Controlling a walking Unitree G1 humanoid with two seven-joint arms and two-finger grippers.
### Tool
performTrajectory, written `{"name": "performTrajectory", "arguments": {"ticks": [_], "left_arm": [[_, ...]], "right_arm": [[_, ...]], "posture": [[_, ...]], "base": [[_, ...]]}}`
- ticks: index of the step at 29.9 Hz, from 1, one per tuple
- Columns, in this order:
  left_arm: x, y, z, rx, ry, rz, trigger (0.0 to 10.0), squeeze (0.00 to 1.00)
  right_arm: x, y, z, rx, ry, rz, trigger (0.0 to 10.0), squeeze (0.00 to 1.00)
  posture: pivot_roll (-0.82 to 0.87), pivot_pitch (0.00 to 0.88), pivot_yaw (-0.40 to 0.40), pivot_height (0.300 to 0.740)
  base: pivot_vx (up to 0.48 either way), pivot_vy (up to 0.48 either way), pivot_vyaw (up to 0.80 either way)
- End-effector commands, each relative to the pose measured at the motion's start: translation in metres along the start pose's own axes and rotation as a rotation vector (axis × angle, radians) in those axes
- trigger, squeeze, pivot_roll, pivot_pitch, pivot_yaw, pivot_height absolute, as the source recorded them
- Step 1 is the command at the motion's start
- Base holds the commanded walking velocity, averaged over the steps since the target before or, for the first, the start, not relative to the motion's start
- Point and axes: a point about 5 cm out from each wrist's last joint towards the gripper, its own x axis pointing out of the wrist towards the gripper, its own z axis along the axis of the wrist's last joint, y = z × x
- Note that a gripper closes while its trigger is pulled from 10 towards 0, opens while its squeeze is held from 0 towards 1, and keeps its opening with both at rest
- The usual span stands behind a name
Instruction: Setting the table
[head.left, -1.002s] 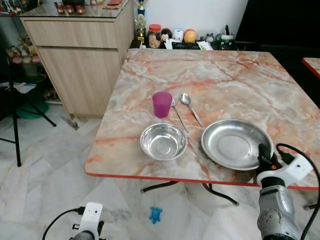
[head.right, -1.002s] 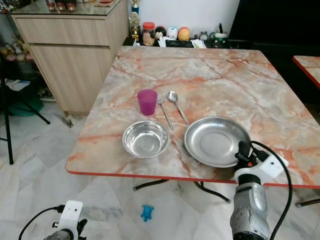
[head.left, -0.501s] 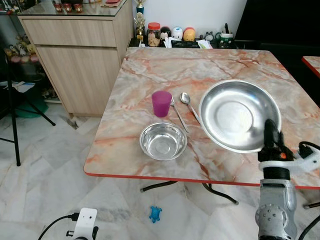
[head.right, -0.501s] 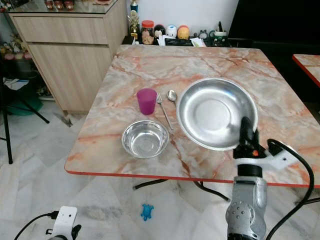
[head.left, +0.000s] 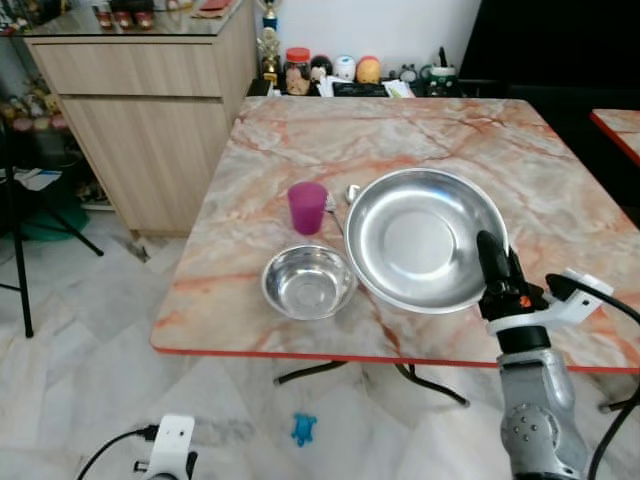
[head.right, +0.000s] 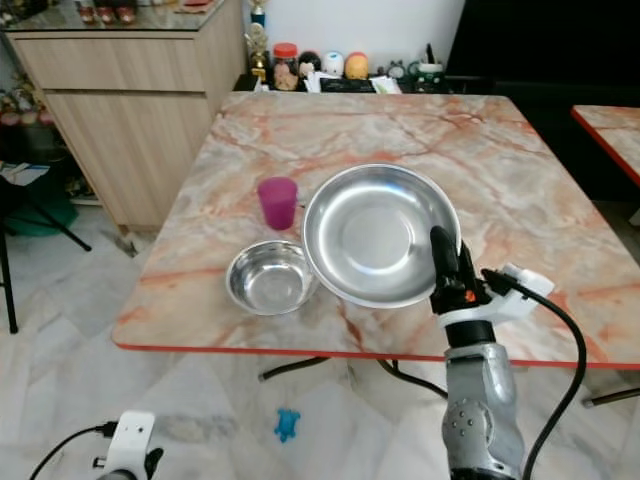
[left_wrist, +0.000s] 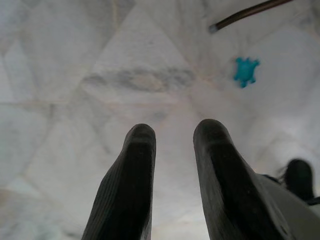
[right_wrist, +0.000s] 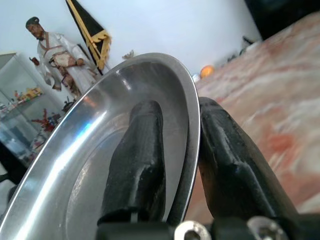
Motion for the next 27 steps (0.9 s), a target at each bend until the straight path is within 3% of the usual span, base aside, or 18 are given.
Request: {"name": "performTrajectory", "arguments": {"ticks": [1, 27], "left_arm": [[-0.0006, 0.0021, -0.0016, -0.008, 0.001, 0.014, 10.0, 0.0], [-0.0009, 0.0003, -0.0034, -0.005, 0.009, 0.008, 10.0, 0.0]], "right_arm": [[0.0059, 0.0081, 0.004, -0.003, -0.019, 0.034, 10.0, 0.0], [0.0042, 0.0104, 0.0016, -0.024, -0.005, 0.018, 10.0, 0.0]], "posture": [[0.04, 0.0, -0.038, 0.74], [0.01, 0.0, -0.031, 0.74]], "base": [[0.0, -0.334, 0.0], [0.0, -0.336, 0.0]]}}
